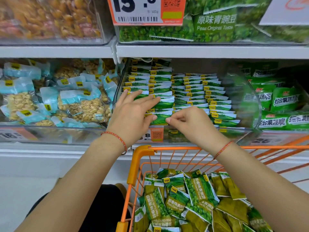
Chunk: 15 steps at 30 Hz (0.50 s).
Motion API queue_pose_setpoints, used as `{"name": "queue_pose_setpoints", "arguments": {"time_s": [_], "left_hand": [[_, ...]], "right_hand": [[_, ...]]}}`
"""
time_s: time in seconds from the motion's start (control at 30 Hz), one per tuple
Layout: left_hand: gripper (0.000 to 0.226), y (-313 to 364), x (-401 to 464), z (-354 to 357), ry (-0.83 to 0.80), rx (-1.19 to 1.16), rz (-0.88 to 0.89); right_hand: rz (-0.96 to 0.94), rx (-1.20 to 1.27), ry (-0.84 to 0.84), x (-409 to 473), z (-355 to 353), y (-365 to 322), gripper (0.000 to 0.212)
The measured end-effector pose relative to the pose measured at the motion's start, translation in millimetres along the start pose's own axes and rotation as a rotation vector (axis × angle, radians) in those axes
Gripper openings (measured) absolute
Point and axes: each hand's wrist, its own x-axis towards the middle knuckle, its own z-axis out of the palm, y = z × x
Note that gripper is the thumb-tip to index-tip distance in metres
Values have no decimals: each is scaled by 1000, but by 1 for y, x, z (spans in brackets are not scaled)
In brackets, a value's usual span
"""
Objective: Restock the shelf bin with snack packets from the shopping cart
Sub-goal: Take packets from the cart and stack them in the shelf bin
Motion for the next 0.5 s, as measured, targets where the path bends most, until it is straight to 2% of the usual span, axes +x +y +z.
{"name": "queue_pose_setpoints", "arguments": {"time_s": [0.13, 0.27, 0.4, 0.5], "left_hand": [[46, -3, 5, -2, -29, -16, 34], [32, -3, 14, -7, -24, -84, 3], [23, 0, 35, -8, 15, -26, -15], [22, 2, 50, -13, -43, 100, 14]], "right_hand": [[-26, -37, 39, 0, 5, -3, 36], [103, 90, 81, 0, -8, 4, 56], [148, 173, -3, 2, -8, 1, 41], [159, 135, -7, 0, -4, -4, 24]]}}
